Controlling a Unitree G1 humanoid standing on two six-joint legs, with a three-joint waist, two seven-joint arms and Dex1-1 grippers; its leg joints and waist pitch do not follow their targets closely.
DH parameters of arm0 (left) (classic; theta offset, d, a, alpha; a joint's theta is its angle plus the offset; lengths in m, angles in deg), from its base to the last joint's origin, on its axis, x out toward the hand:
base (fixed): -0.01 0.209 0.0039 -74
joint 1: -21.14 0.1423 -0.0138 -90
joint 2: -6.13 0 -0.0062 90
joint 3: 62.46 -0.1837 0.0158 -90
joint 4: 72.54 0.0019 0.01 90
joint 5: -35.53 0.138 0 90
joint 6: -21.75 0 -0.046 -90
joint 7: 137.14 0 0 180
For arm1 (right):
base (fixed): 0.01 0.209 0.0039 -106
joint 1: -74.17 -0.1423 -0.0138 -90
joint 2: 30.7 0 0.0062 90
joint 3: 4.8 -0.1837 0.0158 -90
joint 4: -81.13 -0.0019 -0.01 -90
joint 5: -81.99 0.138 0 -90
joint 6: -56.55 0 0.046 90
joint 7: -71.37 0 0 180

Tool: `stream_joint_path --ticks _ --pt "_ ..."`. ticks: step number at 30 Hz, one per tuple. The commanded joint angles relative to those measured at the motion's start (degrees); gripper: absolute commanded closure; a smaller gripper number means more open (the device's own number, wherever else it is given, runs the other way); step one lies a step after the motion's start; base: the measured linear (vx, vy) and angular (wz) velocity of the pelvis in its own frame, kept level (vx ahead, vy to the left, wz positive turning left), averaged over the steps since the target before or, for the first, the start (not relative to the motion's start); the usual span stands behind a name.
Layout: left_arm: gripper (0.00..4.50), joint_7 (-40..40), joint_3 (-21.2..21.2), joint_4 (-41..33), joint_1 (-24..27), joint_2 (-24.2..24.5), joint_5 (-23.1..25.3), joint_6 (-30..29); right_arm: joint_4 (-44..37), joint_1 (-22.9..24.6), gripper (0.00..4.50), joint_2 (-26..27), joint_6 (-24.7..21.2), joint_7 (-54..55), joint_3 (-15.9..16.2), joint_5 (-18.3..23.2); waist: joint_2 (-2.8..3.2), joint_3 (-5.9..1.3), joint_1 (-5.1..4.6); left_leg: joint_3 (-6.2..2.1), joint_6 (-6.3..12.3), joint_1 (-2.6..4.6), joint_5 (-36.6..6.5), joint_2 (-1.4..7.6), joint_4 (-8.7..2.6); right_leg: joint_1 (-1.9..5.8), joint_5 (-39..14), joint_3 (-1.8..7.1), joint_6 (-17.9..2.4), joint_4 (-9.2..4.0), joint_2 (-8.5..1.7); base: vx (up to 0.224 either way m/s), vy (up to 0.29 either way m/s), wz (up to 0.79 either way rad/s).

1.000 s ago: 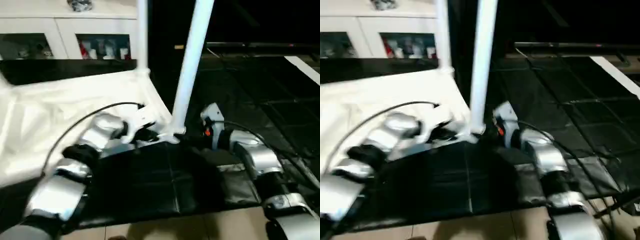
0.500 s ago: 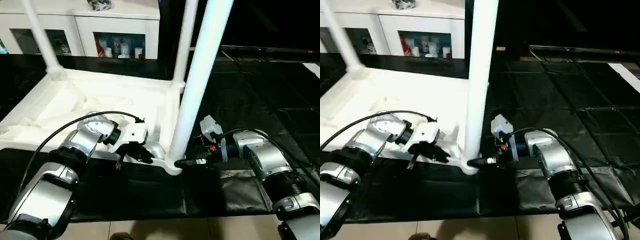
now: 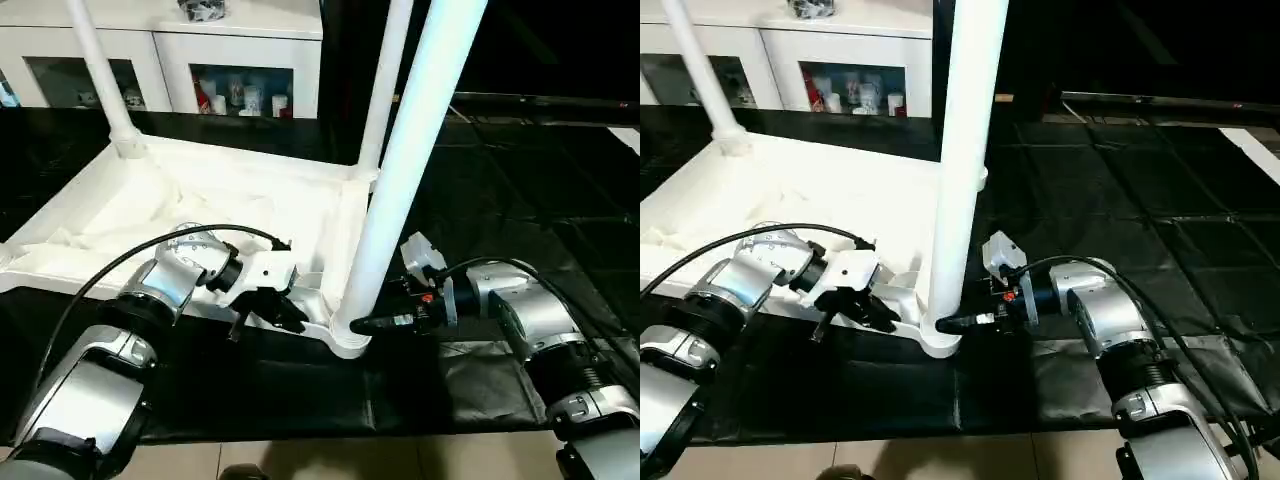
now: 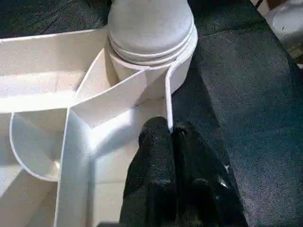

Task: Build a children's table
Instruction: Rotate leg to tighten

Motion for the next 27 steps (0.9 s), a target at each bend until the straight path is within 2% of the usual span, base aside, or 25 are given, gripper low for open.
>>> stream_joint_path --ticks 1,3,5,6,7,9,10,11,12,13,14,17,20,21,22,23,24,27 --pt "4.5 0.2 -1.7 -0.6 0.1 -0.6 1.1 -1.5 -1.2 0.4 2.43 0.3 -1.0 -1.3 0.7 1.4 0.38 -4.25 -0.36 -0.33 1.33 0.25 -9.2 2.26 -3.95 3.36 -13.3 3.79 -10.0 -3.94 -4.43 0.0 0.0 0.0" --pt "4.5 -1.2 -1.2 -0.2 -0.1 -1.0 1.1 -4.3 -1.1 0.4 2.46 1.5 -2.0 3.0 -0.2 1.0 0.44 -4.21 -0.45 -0.34 1.16 0.24 -9.1 2.26 -4.01 3.39 -12.9 3.81 -10.2 -3.84 -4.37 0.0 0.0 0.0" --pt "4.5 -5.5 0.8 1.0 -0.7 -3.2 0.0 -8.0 -2.0 1.2 2.49 4.2 -2.5 10.3 -1.6 0.3 0.42 -3.88 -0.71 -0.39 0.43 0.22 -10.6 2.2 -4.22 3.34 -16.3 3.74 -9.3 -4.34 -4.49 0.0 0.0 0.0" --pt "4.5 -6.1 1.0 1.2 -0.8 -3.5 -0.1 -8.5 -2.2 1.3 2.49 4.5 -2.6 11.1 -1.8 0.2 0.47 -3.75 -0.88 -0.47 -0.01 0.29 -11.9 1.97 -4.25 3.34 -20.4 3.6 -8.0 -4.92 -4.55 0.0 0.0 0.0" --pt "4.5 -8.3 1.6 1.7 -1.1 -4.4 -0.1 -9.8 -1.9 1.3 2.5 5.7 -2.8 14.5 -2.1 -0.7 0.39 -3.77 -0.98 -0.52 -0.24 0.37 -12.3 1.95 -4.26 3.36 -21.8 3.59 -7.5 -5.01 -4.57 0.0 0.0 0.0" --pt "4.5 -13.8 3.0 2.8 -2.1 -6.8 -0.5 -13.6 -0.4 0.9 2.51 8.9 -3.6 23.4 -2.7 -3.1 0.49 -3.65 -1.21 -0.53 -0.62 0.65 -12.8 1.81 -4.28 2.99 -25.3 3.58 -6.2 -5.52 -4.61 0.0 0.0 0.0" --pt "4.5 -15.1 3.4 3.0 -2.3 -7.4 -0.6 -14.4 0.0 0.8 2.52 9.6 -3.8 25.4 -2.8 -3.7 0.39 -3.55 -1.84 -0.89 -1.48 0.61 -13.8 1.7 -4.49 3.03 -28.5 3.29 -4.9 -5.94 -4.7 0.0 0.0 0.0" --pt "4.5 -16.9 3.8 3.3 -2.7 -8.3 -0.7 -15.4 0.7 0.5 2.53 10.6 -4.0 28.0 -2.9 -4.5 0.49 -3.6 -2.07 -0.95 -1.63 0.55 -13.7 1.65 -4.51 3.16 -28.8 3.24 -4.5 -6.01 -4.74 0.0 0.0 0.0" --pt "4.5 -19.8 4.5 3.7 -3.2 -9.6 -0.9 -16.9 1.8 -0.2 2.55 12.0 -4.4 31.1 -3.1 -5.2 0.46 -3.53 -2.55 -0.99 -1.43 0.25 -13.7 1.67 -4.55 3.21 -28.7 3.23 -4.3 -6.02 -4.66 0.0 0.0 0.0" --pt "4.5 -25.4 5.5 4.0 -4.1 -11.9 -0.8 -19.2 3.8 -1.7 2.56 14.4 -4.8 36.4 -3.5 -6.2 0.48 -3.58 -2.71 -1.04 -1.56 0.28 -13.8 1.65 -4.56 3.21 -28.6 3.18 -4.4 -6.02 -4.65 0.0 0.0 0.0" --pt "4.5 -27.7 5.9 4.2 -4.5 -13.1 -0.7 -20.3 5.2 -2.7 2.57 15.6 -5.2 39.2 -3.9 -6.6 0.46 -3.58 -3.16 -1.11 -1.69 0.47 -14.7 1.59 -4.51 3.03 -29.0 3.08 -4.6 -6.12 -4.64 0.0 0.0 0.0" --pt "4.5 -33.2 6.8 4.8 -5.6 -16.0 -0.4 -22.1 9.2 -5.9 2.57 18.3 -5.5 46.9 -4.8 -7.8 0.18 -3.68 -4.1 -0.85 -0.71 0.4 -13.5 1.32 -4.22 2.97 -27.7 3.24 -5.3 -6.2 -4.49 0.0 0.0 0.0" --pt "4.5 -37.2 7.6 5.5 -6.8 -18.1 -0.1 -23.3 11.6 -8.0 2.57 20.3 -4.4 49.5 -5.9 -7.9 0.2 -3.94 -4.21 -0.69 0.5 0.22 -11.1 1.32 -4.11 3.14 -23.2 3.44 -6.4 -5.72 -4.3 0.0 0.0 0.0" --pt "4.5 -38.0 7.8 5.7 -7.1 -18.6 0.0 -23.5 11.9 -8.5 2.23 20.7 -4.3 49.6 -6.2 -7.7 0.11 -4.01 -4.18 -0.63 0.78 0.21 -10.7 1.34 -4.06 3.13 -21.7 3.52 -6.8 -5.55 -4.28 0.0 0.0 0.0" --pt "4.5 -38.6 8.0 5.6 -7.2 -18.9 0.0 -23.8 12.1 -8.7 2.03 21.0 -3.8 49.8 -6.4 -7.9 0.11 -4.11 -4.15 -0.56 1.42 -0.07 -8.9 1.41 -3.99 3.42 -17.4 3.65 -8.1 -4.92 -4.21 0.0 0.0 0.0" --pt "4.5 -39.1 8.1 5.6 -7.3 -19.1 -0.1 -24.0 12.3 -8.8 1.87 21.1 -3.3 49.8 -6.4 -8.1 0.04 -4.26 -4.06 -0.59 1.62 -0.16 -7.9 1.43 -3.95 3.54 -15.5 3.67 -8.5 -4.63 -4.16 0.0 0.0 0.0" --pt "4.5 -39.3 8.1 5.5 -7.3 -19.0 0.0 -23.9 12.2 -8.8 1.87 21.1 -3.1 49.3 -6.5 -8.0 0.05 -4.4 -3.93 -0.48 2.16 -0.22 -6.0 1.45 -3.83 3.58 -11.5 3.76 -9.5 -4.15 -4.12 0.0 0.0 0.0" --pt "4.5 -39.3 7.4 5.2 -7.0 -18.4 0.9 -23.3 12.3 -8.6 1.56 21.0 -2.7 48.6 -6.8 -7.8 0.07 -4.35 -3.86 -0.42 3.13 -0.22 -4.7 1.47 -3.79 3.73 -8.1 3.77 -10.9 -3.77 -4.11 0.0 0.0 0.0"
